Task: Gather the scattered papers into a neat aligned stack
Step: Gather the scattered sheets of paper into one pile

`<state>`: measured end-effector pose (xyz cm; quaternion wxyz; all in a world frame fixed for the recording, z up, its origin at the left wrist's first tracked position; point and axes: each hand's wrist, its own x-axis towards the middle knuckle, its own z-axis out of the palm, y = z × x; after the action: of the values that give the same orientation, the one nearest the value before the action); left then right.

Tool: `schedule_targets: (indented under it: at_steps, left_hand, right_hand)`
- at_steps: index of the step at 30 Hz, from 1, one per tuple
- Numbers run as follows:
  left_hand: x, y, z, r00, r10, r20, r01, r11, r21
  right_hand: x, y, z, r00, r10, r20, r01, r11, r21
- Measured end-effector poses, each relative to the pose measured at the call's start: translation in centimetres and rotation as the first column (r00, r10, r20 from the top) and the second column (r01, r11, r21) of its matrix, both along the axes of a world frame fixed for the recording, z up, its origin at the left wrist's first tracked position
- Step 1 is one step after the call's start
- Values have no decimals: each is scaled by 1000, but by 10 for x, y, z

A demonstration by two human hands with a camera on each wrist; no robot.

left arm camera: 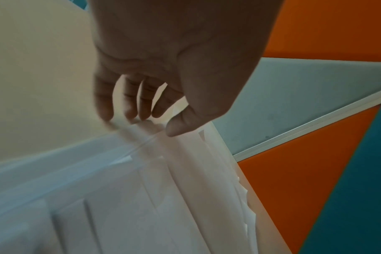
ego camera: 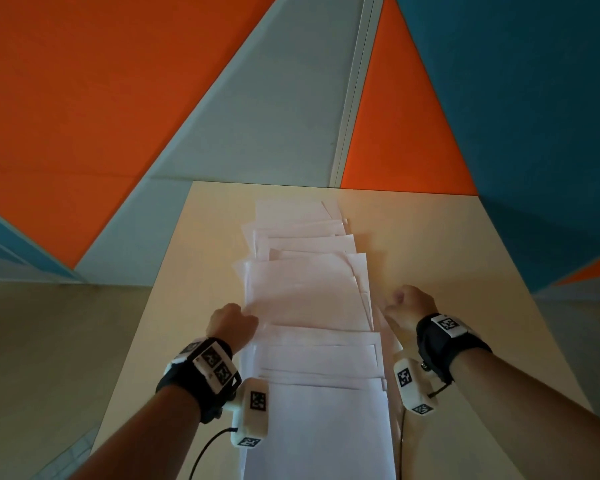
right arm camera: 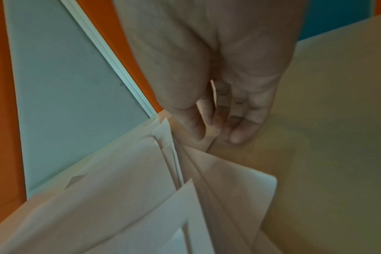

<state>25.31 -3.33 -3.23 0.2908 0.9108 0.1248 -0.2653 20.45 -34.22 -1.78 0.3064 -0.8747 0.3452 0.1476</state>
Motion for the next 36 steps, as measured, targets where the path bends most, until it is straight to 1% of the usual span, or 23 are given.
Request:
schedule_targets:
  at_steps: [3, 6, 8, 11, 16, 19, 21, 23, 25, 27, 29, 31, 33, 36]
  left_hand:
    - [11, -5, 6, 996, -57, 68, 54, 997, 46]
    - [20, -13, 7, 984, -161, 74, 155, 984, 91]
    - [24, -15, 6, 973, -218, 71, 207, 969, 139]
    - [29, -14, 3, 966, -246, 77, 229, 956, 183]
    - [33, -14, 0, 954, -294, 53, 276, 936, 218]
    - [32, -17, -3, 951, -302, 59, 280, 929, 241]
    - [31, -18, -3, 952, -299, 61, 276, 928, 249]
    - [33, -20, -3, 954, -293, 62, 269, 930, 252]
    - [34, -21, -3, 954, -295, 58, 271, 928, 256]
    - [34, -22, -3, 953, -298, 54, 274, 925, 263]
    - [34, -22, -2, 953, -299, 48, 276, 923, 270]
    - [34, -22, -1, 954, -298, 37, 277, 921, 275]
    - [33, -23, 0, 957, -289, 29, 272, 925, 265]
    - [28, -25, 2, 968, -249, 34, 239, 952, 193]
  right_hand:
    - [7, -3, -4, 997, 80, 1, -80, 997, -10]
    - [11, -4, -4, 988, 154, -23, -154, 988, -4]
    - [15, -8, -3, 993, 115, -16, -114, 992, 57]
    - [21, -15, -5, 999, 34, 15, -35, 990, 133]
    - [17, -25, -9, 990, 129, -55, -122, 985, 119]
    - [14, -26, -5, 984, 150, -94, -133, 977, 169]
    - [15, -27, -1, 978, 163, -128, -140, 975, 170]
    - [13, -27, 1, 980, 135, -143, -110, 980, 167]
    - [11, -26, -3, 977, 125, -171, -88, 974, 207]
    - [7, -23, -4, 963, 147, -226, -87, 963, 255]
    - [5, -23, -2, 951, 170, -259, -100, 959, 264]
    - [3, -24, 2, 964, 155, -214, -105, 968, 229]
    - [-1, -21, 3, 974, 145, -174, -103, 967, 233]
    - [-9, -11, 4, 959, 209, -194, -157, 955, 251]
